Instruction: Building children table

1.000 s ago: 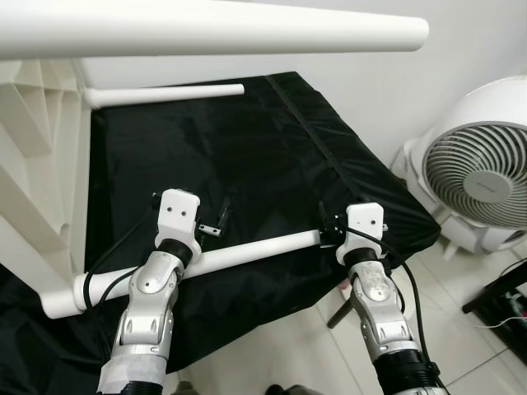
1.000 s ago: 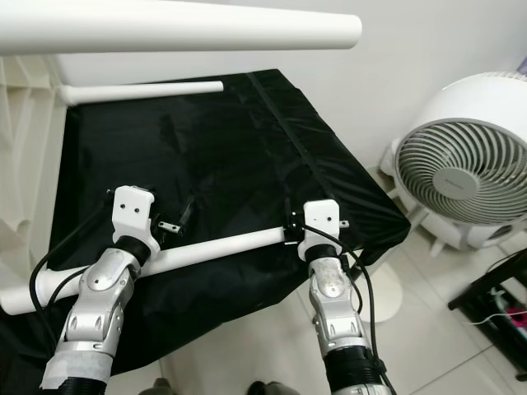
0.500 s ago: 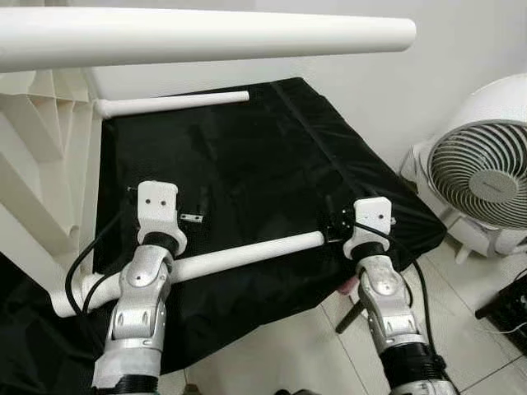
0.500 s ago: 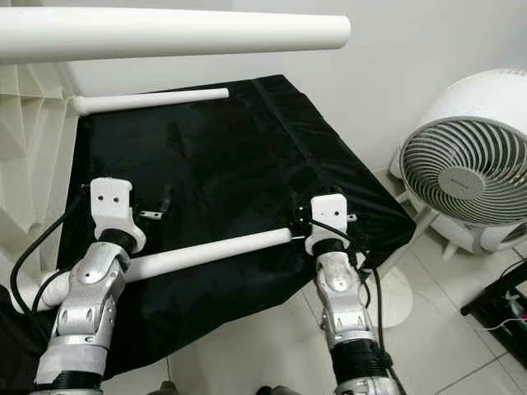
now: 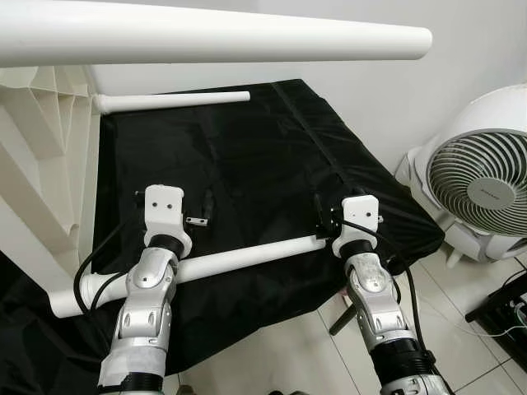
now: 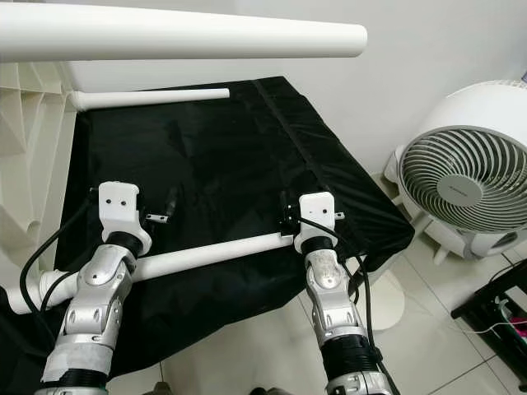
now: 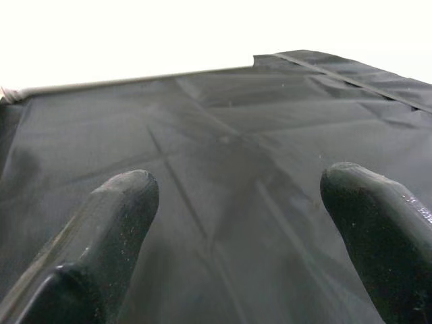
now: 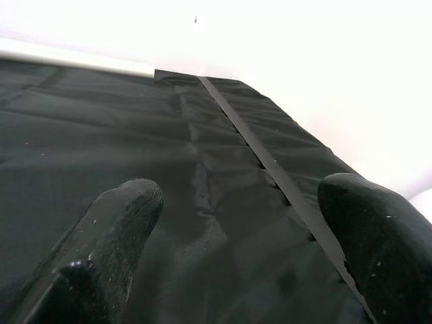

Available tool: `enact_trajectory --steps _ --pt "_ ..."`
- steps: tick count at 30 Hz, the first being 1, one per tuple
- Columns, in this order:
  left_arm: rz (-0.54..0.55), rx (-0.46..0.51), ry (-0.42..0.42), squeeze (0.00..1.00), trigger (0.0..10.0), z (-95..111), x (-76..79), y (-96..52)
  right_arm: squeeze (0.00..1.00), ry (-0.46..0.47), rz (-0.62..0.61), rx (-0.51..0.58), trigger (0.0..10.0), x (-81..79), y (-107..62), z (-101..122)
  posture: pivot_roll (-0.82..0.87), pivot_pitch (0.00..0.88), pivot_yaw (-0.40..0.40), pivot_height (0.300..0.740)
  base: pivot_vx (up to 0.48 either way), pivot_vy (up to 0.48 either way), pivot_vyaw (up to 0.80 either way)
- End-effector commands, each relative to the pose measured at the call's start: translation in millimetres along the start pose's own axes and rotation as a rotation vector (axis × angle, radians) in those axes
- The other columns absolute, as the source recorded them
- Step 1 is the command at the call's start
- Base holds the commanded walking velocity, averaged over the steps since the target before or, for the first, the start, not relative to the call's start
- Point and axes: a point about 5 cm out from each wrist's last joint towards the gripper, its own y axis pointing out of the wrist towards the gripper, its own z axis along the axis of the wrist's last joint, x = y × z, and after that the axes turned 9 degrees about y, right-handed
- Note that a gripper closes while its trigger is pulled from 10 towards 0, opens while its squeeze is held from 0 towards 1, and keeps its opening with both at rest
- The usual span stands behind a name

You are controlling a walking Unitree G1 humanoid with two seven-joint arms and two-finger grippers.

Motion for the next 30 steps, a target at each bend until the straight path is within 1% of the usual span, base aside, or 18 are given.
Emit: enact_trajectory --steps 1,6,8,17,27,30 --pt "0.107 -0.030 -0.005 0.00 10.0 -3.2 -3.2 1.9 0.00 -0.002 -0.007 0.006 10.0 0.4 2.4 0.4 0.13 0.025 -0.062 0.740 0.000 -0.259 0.00" --pt "0.081 -0.028 0.016 0.00 10.0 -5.3 1.4 3.2 0.00 -0.002 0.000 -0.004 10.0 -2.3 2.7 -1.6 0.13 0.024 -0.068 0.740 0.000 -0.052 0.00" --pt "0.070 -0.027 0.019 0.00 10.0 -6.8 2.4 2.4 0.00 -0.002 0.003 -0.009 10.0 -2.9 1.9 -3.1 0.13 0.022 -0.071 0.740 0.000 -0.277 0.00" --pt "0.071 -0.032 0.013 0.00 10.0 -7.7 2.2 2.8 0.00 0.000 0.003 -0.016 10.0 -3.5 0.6 -5.4 0.13 0.019 -0.068 0.740 0.000 -0.294 0.00" --pt "0.084 -0.029 0.011 0.00 10.0 -7.9 1.3 4.9 0.00 -0.001 0.007 -0.026 10.0 -3.8 -2.6 -8.4 0.13 0.006 -0.072 0.740 0.000 -0.434 0.00" --pt "0.080 -0.024 -0.004 0.00 10.0 -7.9 2.5 5.1 0.00 -0.005 0.007 -0.028 10.0 -2.9 -3.1 -9.2 0.13 0.000 -0.073 0.740 0.000 -0.089 0.00"
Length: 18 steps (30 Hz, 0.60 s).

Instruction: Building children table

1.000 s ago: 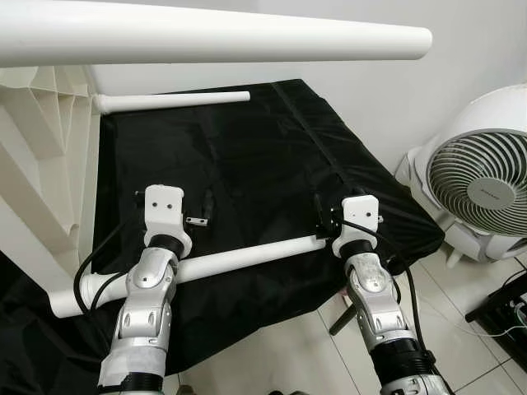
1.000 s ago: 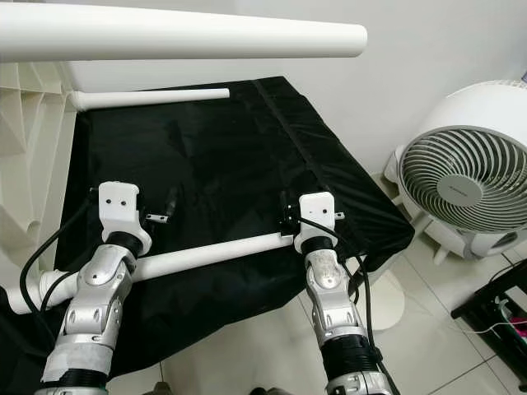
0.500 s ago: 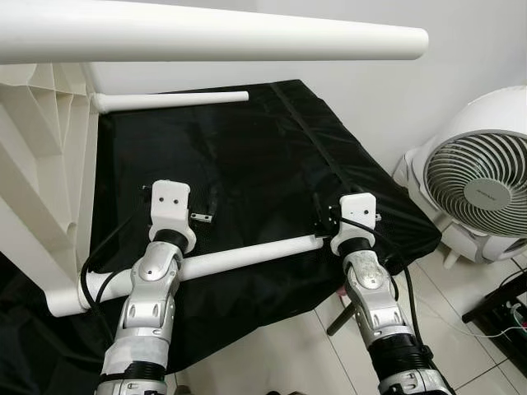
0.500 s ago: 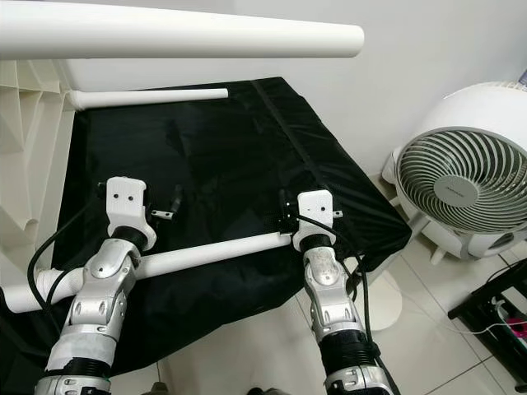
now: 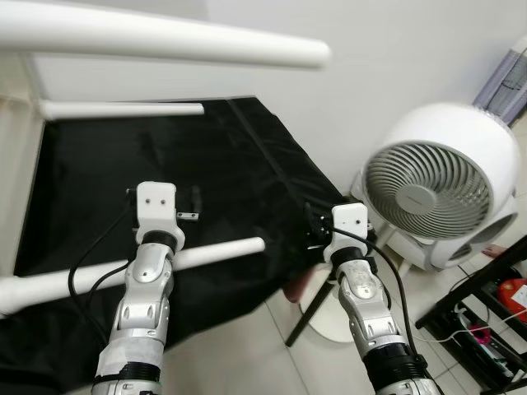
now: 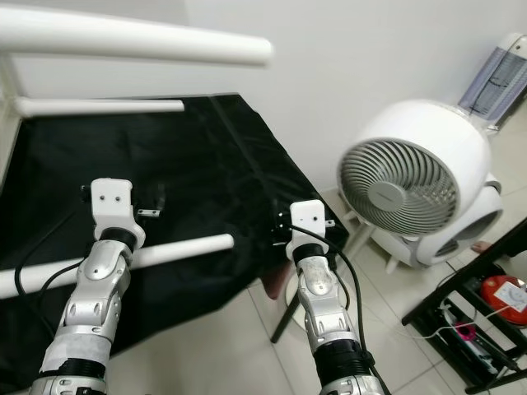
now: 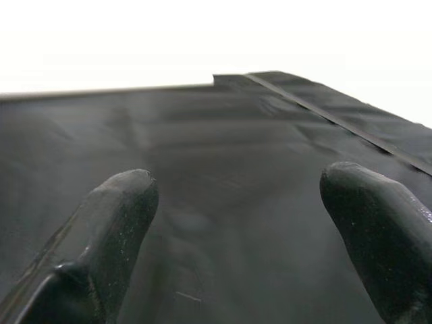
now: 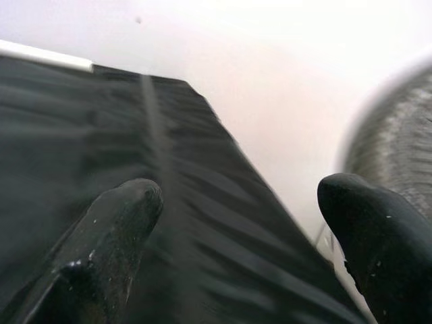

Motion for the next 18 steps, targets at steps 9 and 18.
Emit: enact_trajectory --steps 9,18 --pt "-0.028 -0.005 -0.004 0.00 10.0 -1.5 12.2 -0.3 0.00 -0.042 -0.015 -0.016 10.0 10.7 -1.1 -2.4 0.11 0.000 -0.086 0.740 0.000 0.000 0.18" --pt "-0.045 -0.018 0.017 0.00 10.0 -6.1 15.6 0.3 0.00 -0.056 -0.018 -0.022 10.0 15.8 0.3 -2.2 0.11 0.000 -0.092 0.740 0.000 0.000 0.80"
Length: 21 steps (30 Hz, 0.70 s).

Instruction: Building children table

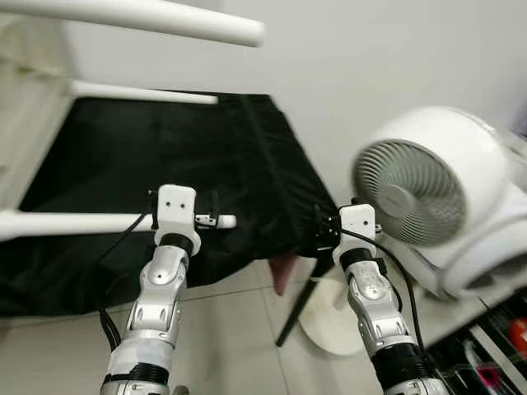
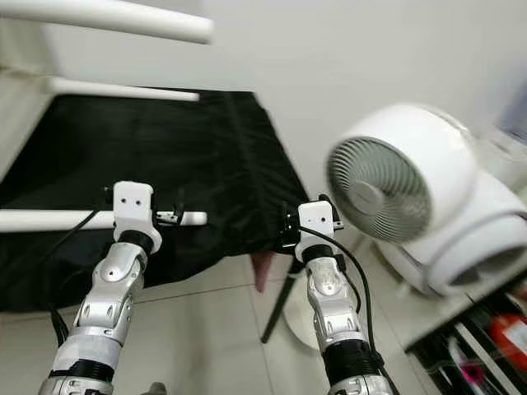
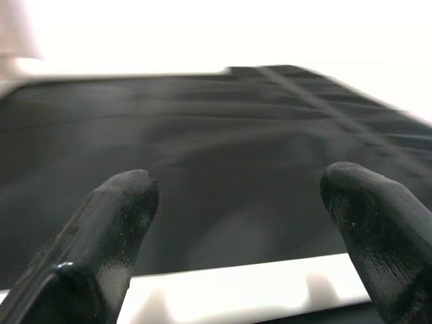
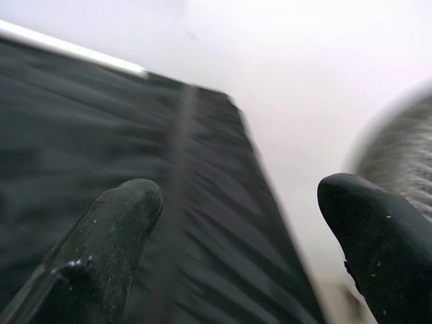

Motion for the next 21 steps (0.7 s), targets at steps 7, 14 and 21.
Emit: enact_trajectory --steps 7,14,21 --pt "0.046 -0.022 -0.017 0.00 10.0 -2 1.3 4.7 0.00 -0.009 -0.027 -0.021 10.0 9.4 -0.7 -4 0.12 0.000 -0.084 0.740 0.000 0.000 0.80" --pt "0.049 -0.013 -0.029 0.00 10.0 5 -1.5 9.1 0.00 -0.013 -0.045 -0.012 10.0 12.3 3.1 -2 0.13 0.006 -0.074 0.740 0.000 0.000 0.80" --pt "0.048 -0.016 -0.032 0.00 10.0 5 -5.5 9.1 0.00 0.026 -0.054 0.001 10.0 13.2 4.6 0 0.12 0.013 -0.061 0.740 0.000 0.000 0.34"
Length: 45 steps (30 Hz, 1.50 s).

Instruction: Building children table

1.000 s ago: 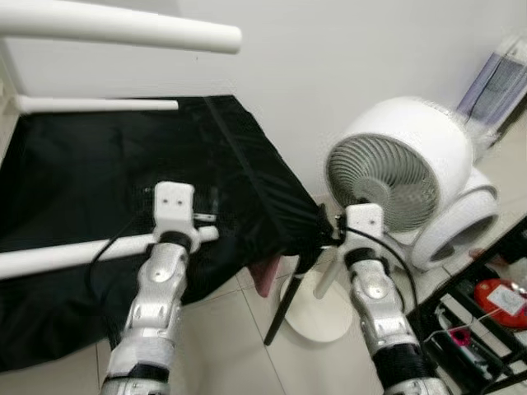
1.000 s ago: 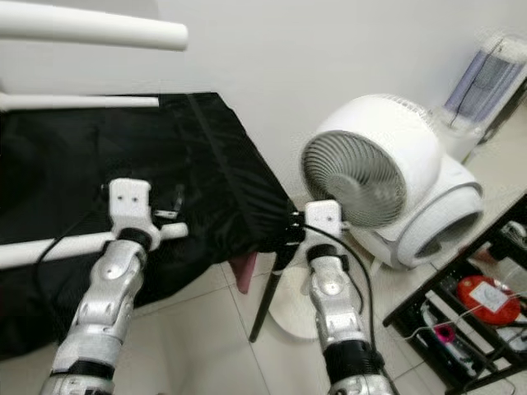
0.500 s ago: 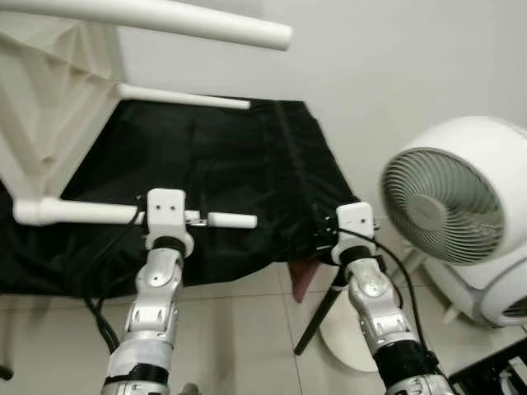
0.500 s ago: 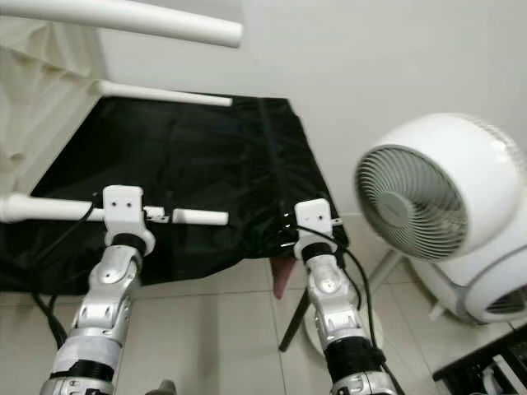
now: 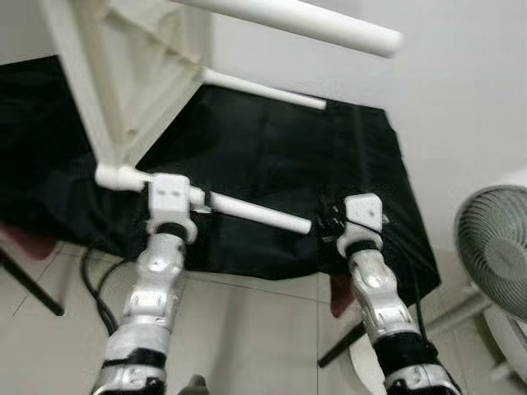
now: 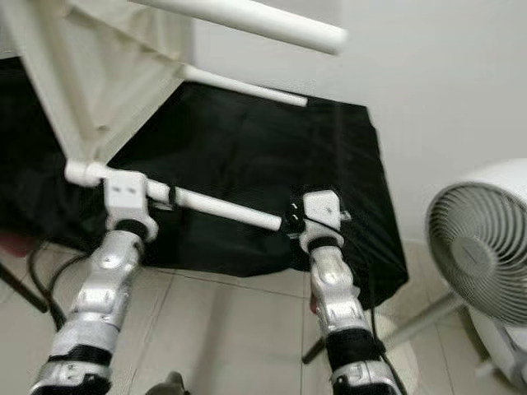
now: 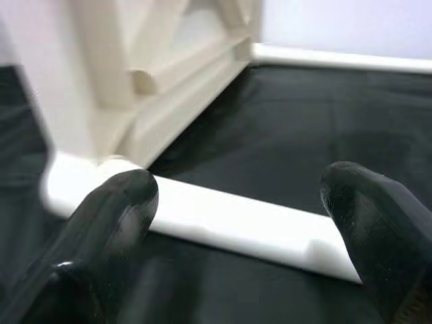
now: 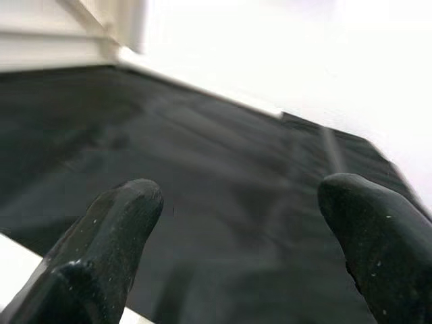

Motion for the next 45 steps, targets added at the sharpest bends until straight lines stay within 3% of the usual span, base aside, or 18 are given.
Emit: enact_trajectory --steps 1,15,34,45 --pt "-0.042 -0.001 -0.019 0.00 10.0 2 9.4 0.0 0.00 0.011 -0.030 -0.014 10.0 8.8 -3.6 -4 0.12 0.015 -0.057 0.740 0.000 0.000 0.00" --pt "-0.029 -0.023 -0.025 0.00 10.0 -1 -0.3 -0.3 0.00 0.023 -0.023 -0.006 10.0 4.7 -2.3 -4 0.12 0.013 -0.055 0.740 0.000 0.000 0.00" --pt "-0.022 -0.036 -0.024 0.00 10.0 -1 -6.2 1.3 0.00 0.028 -0.017 -0.008 10.0 2.2 -1.6 -5 0.13 0.008 -0.053 0.740 0.000 0.455 0.00" --pt "-0.025 -0.006 0.019 0.00 10.0 2 -2.6 1.4 0.00 0.029 -0.015 0.001 10.0 4.5 -1.8 -6 0.13 0.000 -0.057 0.740 0.000 0.000 0.00"
